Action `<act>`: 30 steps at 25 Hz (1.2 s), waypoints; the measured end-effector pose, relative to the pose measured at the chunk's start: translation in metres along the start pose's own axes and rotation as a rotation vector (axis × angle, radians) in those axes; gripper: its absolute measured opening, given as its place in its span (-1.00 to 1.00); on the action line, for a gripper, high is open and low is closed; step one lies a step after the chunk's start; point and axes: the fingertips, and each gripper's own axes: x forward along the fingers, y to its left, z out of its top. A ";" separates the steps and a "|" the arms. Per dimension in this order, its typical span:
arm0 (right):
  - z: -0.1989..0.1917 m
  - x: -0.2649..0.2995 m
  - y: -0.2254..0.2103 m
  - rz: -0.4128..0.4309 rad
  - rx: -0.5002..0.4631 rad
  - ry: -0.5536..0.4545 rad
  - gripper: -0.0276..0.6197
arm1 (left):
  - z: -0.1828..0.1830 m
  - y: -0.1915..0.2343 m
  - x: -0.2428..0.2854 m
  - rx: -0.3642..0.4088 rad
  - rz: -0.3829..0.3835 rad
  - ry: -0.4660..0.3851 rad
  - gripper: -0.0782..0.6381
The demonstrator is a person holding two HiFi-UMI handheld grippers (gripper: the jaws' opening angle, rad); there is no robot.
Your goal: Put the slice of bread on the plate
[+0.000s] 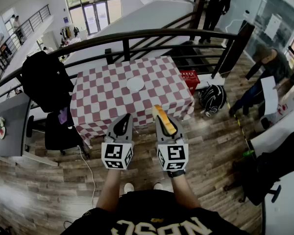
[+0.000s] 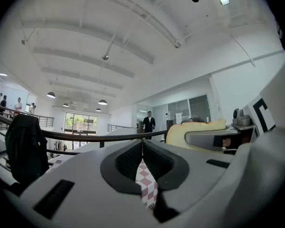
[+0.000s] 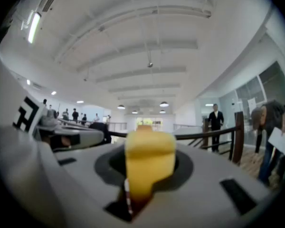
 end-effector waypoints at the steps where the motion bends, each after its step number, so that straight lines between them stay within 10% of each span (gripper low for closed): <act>1: -0.001 -0.001 -0.004 0.004 0.000 0.002 -0.60 | -0.001 -0.005 0.003 -0.002 0.002 0.001 -0.71; 16: -0.020 -0.023 -0.079 0.008 0.068 0.009 -0.60 | -0.030 -0.075 0.036 0.018 0.006 0.070 -0.71; 30: -0.052 0.076 -0.067 0.010 0.090 0.074 -0.59 | -0.060 -0.003 0.109 -0.032 -0.019 0.093 -0.71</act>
